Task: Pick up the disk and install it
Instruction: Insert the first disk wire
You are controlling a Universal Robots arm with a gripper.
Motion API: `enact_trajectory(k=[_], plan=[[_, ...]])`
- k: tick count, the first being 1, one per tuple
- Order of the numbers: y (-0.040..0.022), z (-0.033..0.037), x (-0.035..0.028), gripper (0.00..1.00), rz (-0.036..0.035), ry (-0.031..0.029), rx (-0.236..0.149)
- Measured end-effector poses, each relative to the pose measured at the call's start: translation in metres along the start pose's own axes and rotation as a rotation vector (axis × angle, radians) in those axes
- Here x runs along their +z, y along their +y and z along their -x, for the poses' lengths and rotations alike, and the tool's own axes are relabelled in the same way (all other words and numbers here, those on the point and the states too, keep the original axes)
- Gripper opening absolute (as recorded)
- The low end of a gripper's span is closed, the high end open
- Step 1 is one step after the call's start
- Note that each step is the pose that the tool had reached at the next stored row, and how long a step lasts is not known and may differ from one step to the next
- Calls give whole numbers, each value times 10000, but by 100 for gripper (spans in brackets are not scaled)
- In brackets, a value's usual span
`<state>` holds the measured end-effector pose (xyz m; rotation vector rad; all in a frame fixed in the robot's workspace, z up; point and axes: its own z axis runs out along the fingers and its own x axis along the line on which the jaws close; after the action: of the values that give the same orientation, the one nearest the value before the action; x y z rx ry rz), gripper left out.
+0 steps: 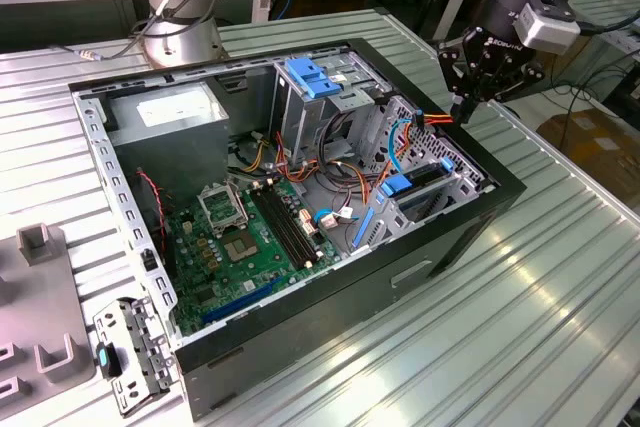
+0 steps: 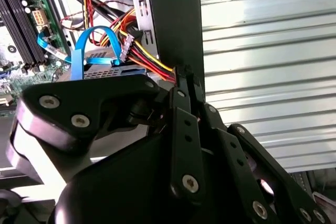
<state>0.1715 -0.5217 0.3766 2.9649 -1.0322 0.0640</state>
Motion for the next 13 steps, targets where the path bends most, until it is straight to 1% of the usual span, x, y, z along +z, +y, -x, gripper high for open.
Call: enact_trajectory(k=[3,7,13], plan=[[22,28,-1,17,11,3,284],[39,48,-3,17,18,6,462],[40,51,-2,17,19,5,496]])
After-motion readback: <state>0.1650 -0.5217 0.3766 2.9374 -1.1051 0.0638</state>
